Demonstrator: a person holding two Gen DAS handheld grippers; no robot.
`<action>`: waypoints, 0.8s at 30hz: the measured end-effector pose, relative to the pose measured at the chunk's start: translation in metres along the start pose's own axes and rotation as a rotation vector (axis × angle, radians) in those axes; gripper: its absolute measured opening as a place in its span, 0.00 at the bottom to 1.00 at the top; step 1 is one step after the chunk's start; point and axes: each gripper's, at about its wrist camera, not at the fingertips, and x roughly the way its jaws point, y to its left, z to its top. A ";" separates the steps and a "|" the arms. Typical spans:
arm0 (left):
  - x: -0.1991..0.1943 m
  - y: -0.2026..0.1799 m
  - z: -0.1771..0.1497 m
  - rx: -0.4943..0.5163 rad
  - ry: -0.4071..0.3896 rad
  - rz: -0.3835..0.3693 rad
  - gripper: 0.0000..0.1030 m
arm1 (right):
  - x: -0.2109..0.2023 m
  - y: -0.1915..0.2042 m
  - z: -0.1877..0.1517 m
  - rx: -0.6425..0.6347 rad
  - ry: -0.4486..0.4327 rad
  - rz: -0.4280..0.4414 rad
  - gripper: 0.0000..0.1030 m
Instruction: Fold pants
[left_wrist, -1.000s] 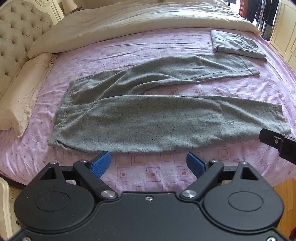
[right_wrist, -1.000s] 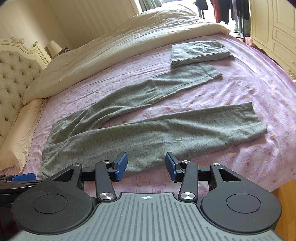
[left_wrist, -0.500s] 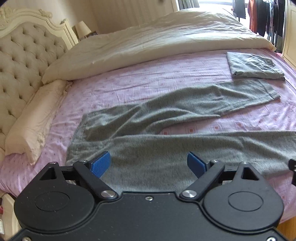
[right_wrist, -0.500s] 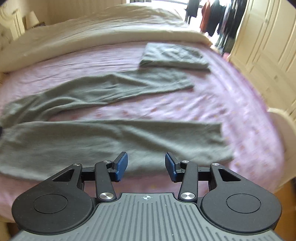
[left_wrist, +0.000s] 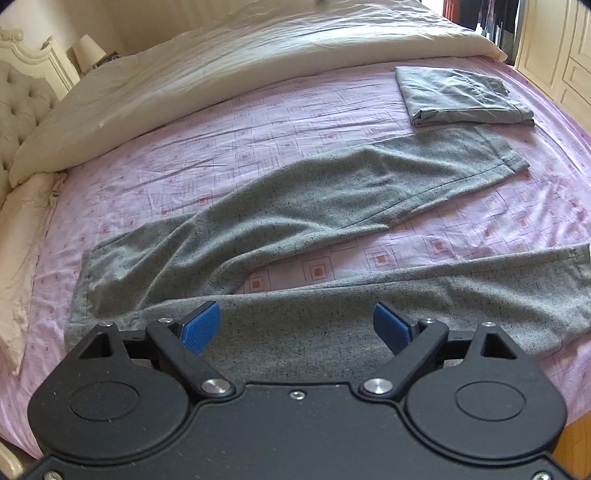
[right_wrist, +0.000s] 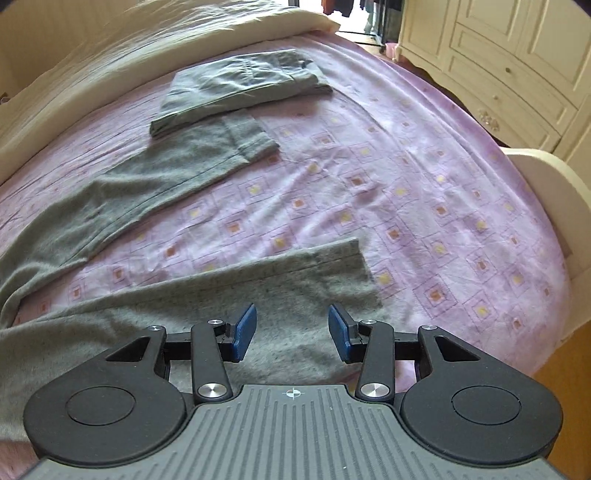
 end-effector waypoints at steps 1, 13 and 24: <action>0.002 0.000 -0.001 -0.025 0.010 -0.007 0.87 | 0.008 -0.006 0.004 0.003 0.008 -0.013 0.41; -0.006 -0.018 -0.011 -0.273 0.093 0.100 0.83 | 0.096 -0.050 0.043 -0.218 0.112 0.075 0.41; -0.013 -0.058 -0.015 -0.357 0.115 0.213 0.83 | 0.120 -0.070 0.062 -0.269 0.212 0.361 0.07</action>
